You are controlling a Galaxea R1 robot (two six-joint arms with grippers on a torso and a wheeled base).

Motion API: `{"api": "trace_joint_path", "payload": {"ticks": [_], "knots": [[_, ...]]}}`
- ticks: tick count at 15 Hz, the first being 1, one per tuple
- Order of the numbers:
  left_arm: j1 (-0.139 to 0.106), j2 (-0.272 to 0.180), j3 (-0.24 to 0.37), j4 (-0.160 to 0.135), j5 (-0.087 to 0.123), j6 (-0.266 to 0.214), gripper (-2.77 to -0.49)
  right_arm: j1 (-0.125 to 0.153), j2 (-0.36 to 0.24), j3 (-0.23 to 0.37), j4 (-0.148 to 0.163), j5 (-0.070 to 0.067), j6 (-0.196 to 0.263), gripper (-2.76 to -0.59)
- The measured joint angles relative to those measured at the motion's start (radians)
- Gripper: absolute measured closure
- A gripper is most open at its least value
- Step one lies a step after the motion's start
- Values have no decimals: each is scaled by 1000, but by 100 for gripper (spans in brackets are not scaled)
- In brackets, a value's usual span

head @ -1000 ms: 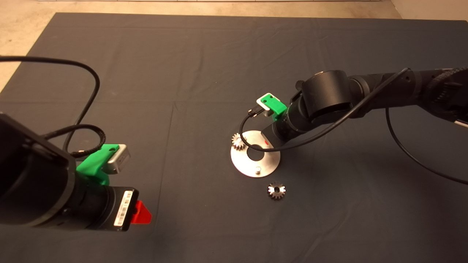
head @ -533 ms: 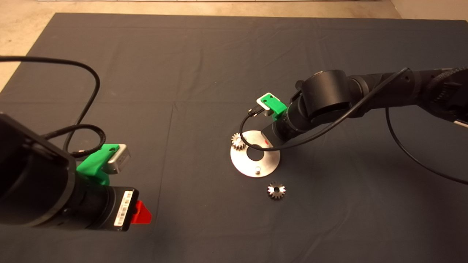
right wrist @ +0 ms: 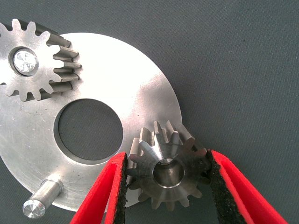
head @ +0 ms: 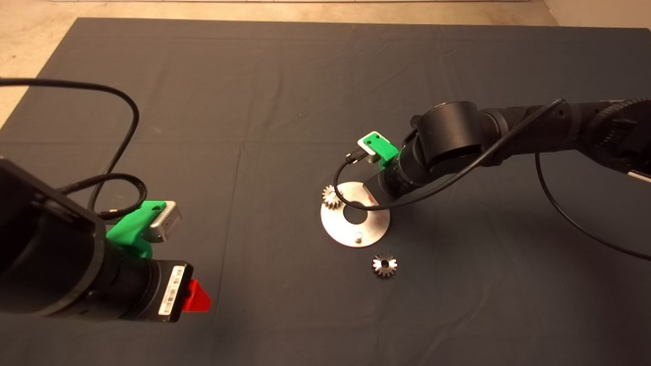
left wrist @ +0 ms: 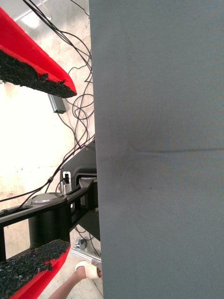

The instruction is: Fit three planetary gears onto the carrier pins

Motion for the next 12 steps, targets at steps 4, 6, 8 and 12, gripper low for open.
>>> {"api": "trace_joint_path", "payload": {"ticks": [4, 6, 8, 12], "knots": [[0, 0, 0, 0, 0, 0, -217, 0, -3, 0, -1, 4, 2, -107], [0, 0, 0, 0, 0, 0, -217, 0, -3, 0, -8, 4, 11, -107], [0, 0, 0, 0, 0, 0, -217, 0, -3, -1, -11, 5, 26, -107], [0, 0, 0, 0, 0, 0, -217, 0, -3, -1, -14, 5, 32, -107]]}}
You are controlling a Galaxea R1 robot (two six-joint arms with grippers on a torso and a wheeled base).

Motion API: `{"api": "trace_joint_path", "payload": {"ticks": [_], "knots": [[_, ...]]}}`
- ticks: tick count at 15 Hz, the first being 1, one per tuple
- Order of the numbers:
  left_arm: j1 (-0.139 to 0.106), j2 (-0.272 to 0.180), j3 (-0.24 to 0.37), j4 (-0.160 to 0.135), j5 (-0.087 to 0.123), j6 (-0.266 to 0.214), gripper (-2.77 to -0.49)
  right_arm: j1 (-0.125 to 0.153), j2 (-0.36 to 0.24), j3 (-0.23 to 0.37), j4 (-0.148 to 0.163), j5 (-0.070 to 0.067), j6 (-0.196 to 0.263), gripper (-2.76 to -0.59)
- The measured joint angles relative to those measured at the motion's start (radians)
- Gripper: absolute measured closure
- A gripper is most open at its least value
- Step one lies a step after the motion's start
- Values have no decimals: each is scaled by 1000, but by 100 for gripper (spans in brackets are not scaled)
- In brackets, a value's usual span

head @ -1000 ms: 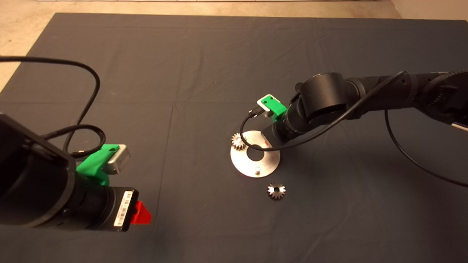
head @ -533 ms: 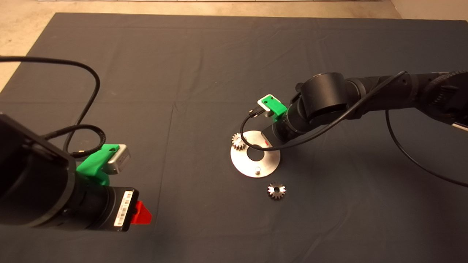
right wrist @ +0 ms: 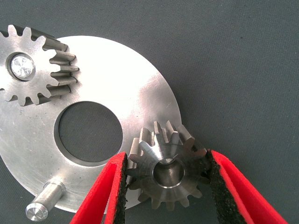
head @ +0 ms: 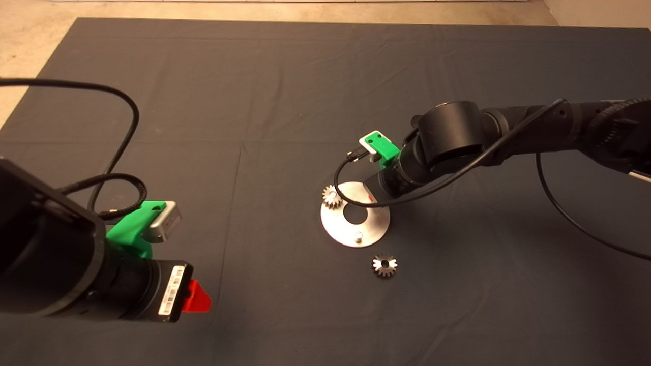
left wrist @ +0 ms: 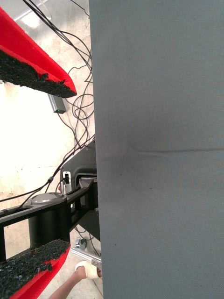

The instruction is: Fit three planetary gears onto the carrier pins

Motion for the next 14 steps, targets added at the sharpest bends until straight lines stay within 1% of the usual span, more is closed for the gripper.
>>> {"api": "trace_joint_path", "payload": {"ticks": [14], "knots": [[0, 0, 0, 0, 0, 0, -217, 0, 0, -2, 0, 0, 0, -107]]}}
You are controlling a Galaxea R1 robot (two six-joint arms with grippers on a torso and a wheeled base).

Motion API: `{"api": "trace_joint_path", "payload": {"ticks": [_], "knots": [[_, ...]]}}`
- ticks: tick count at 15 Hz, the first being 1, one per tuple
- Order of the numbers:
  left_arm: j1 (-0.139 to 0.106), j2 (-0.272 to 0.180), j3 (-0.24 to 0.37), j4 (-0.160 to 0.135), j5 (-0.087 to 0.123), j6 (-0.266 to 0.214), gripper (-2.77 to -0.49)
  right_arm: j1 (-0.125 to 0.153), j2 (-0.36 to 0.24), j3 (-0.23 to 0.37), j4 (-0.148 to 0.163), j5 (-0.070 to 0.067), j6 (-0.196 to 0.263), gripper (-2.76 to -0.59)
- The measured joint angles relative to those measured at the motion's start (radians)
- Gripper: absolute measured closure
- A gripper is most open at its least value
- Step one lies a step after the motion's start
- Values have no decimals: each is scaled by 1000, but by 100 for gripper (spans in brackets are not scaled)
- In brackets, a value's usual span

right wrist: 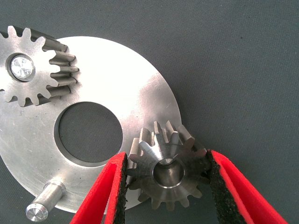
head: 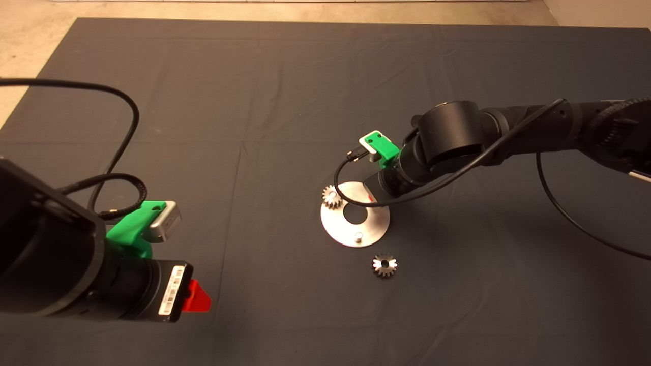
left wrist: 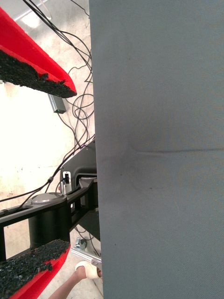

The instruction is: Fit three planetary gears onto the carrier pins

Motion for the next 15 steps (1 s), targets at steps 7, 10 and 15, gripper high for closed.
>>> {"api": "trace_joint_path", "payload": {"ticks": [7, 10, 15], "knots": [[0, 0, 0, 0, 0, 0, -217, 6, 0, -1, 0, 0, 0, -107], [0, 0, 0, 0, -3, 0, -217, 20, 0, -11, -4, -1, 0, -107], [0, 0, 0, 0, -3, 0, -217, 19, 1, -11, -4, -1, 0, -107]]}}
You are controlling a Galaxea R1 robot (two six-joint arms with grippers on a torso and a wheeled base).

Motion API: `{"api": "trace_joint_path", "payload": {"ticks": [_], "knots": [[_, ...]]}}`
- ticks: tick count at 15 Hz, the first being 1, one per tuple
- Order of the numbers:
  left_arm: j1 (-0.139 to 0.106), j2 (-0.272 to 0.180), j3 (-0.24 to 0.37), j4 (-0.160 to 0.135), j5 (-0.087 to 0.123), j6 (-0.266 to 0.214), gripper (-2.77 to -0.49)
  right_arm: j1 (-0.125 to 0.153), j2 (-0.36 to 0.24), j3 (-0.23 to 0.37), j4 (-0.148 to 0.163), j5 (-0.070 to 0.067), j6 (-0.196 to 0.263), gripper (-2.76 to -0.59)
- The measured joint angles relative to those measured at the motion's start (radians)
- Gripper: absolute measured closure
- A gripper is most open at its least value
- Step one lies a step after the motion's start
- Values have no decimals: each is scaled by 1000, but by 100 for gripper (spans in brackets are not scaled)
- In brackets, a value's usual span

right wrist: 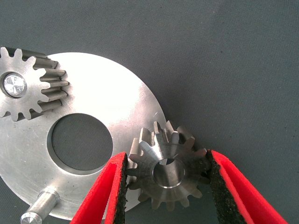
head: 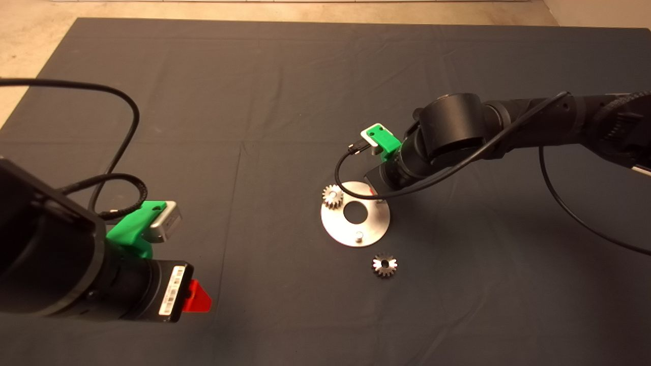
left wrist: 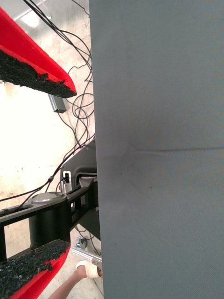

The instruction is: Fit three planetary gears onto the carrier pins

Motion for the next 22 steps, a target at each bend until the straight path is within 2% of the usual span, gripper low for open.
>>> {"api": "trace_joint_path", "payload": {"ticks": [6, 13, 22], "knots": [[0, 0, 0, 0, 0, 0, -217, 0, 0, 0, 0, 1, 1, -107], [0, 0, 0, 0, 0, 0, -217, 0, 0, 0, 0, 4, 34, -107], [0, 0, 0, 0, 0, 0, -217, 0, 0, 0, 0, 7, 37, -107]]}}
